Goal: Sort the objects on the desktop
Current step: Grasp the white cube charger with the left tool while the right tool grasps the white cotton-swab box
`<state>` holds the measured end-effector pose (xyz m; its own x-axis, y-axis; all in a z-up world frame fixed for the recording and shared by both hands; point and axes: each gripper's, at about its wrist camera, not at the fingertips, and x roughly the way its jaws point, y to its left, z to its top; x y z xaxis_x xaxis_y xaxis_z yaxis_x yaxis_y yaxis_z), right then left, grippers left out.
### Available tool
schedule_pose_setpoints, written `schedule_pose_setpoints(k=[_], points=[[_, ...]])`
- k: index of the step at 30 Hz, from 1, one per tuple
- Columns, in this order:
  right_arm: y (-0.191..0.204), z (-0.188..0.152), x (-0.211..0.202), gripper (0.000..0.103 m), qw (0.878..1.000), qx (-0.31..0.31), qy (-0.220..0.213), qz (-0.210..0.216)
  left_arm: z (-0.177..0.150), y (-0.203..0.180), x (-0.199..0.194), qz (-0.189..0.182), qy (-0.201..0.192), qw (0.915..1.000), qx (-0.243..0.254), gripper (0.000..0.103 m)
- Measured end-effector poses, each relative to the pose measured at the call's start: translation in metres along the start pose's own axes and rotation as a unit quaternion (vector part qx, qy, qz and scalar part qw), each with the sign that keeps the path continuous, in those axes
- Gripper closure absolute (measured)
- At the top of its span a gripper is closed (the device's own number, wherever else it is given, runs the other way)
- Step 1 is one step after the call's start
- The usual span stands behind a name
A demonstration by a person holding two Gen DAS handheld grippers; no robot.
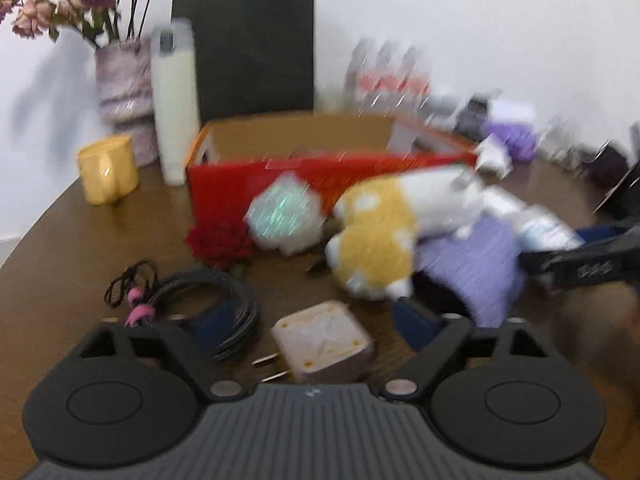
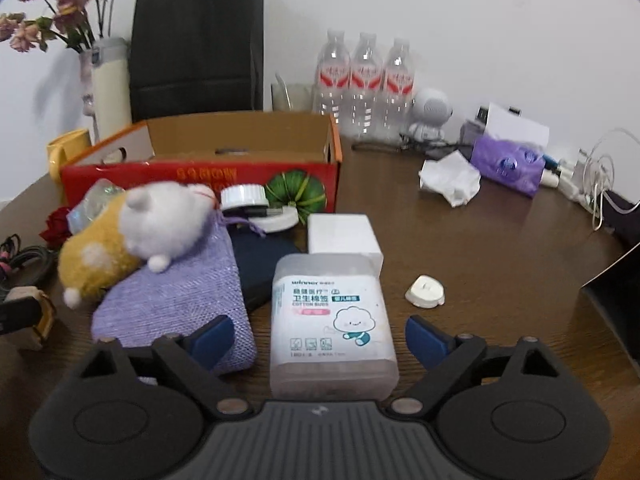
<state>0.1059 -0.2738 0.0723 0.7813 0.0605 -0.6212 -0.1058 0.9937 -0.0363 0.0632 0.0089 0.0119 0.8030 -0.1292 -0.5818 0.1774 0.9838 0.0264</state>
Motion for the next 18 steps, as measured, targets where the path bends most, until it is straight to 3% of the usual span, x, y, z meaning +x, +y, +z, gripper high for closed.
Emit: schedule_pose_setpoints(k=[2, 5, 6, 7, 8, 9, 18], points=[[-0.001, -0.002, 0.007, 0.011, 1.000, 0.011, 0.007, -0.003, -0.001, -0.003, 0.002, 0.018, 0.022, 0.9993, -0.027, 0.026], [0.001, -0.001, 0.010, 0.017, 1.000, 0.011, 0.008, -0.005, -0.005, -0.013, -0.007, 0.036, 0.011, 0.9987, -0.034, 0.031], [0.000, -0.001, 0.011, 0.028, 1.000, 0.012, 0.009, -0.001, -0.006, -0.015, -0.007, 0.036, 0.009, 0.9988, -0.033, 0.045], [0.001, -0.002, 0.011, 0.039, 1.000, 0.013, 0.010, 0.000, -0.007, -0.016, -0.007, 0.036, 0.008, 0.9987, -0.035, 0.045], [0.001, -0.002, 0.011, 0.039, 1.000, 0.012, 0.011, -0.009, -0.008, -0.016, -0.007, 0.040, 0.007, 0.9984, -0.038, 0.046], [0.001, -0.002, 0.010, 0.039, 1.000, 0.010, 0.012, -0.010, -0.008, -0.014, -0.009, 0.046, 0.009, 0.9980, -0.043, 0.058], [-0.007, -0.012, -0.037, 0.040, 0.999, 0.013, -0.039, -0.007, -0.011, -0.018, -0.044, 0.054, -0.020, 0.9969, -0.055, 0.060]])
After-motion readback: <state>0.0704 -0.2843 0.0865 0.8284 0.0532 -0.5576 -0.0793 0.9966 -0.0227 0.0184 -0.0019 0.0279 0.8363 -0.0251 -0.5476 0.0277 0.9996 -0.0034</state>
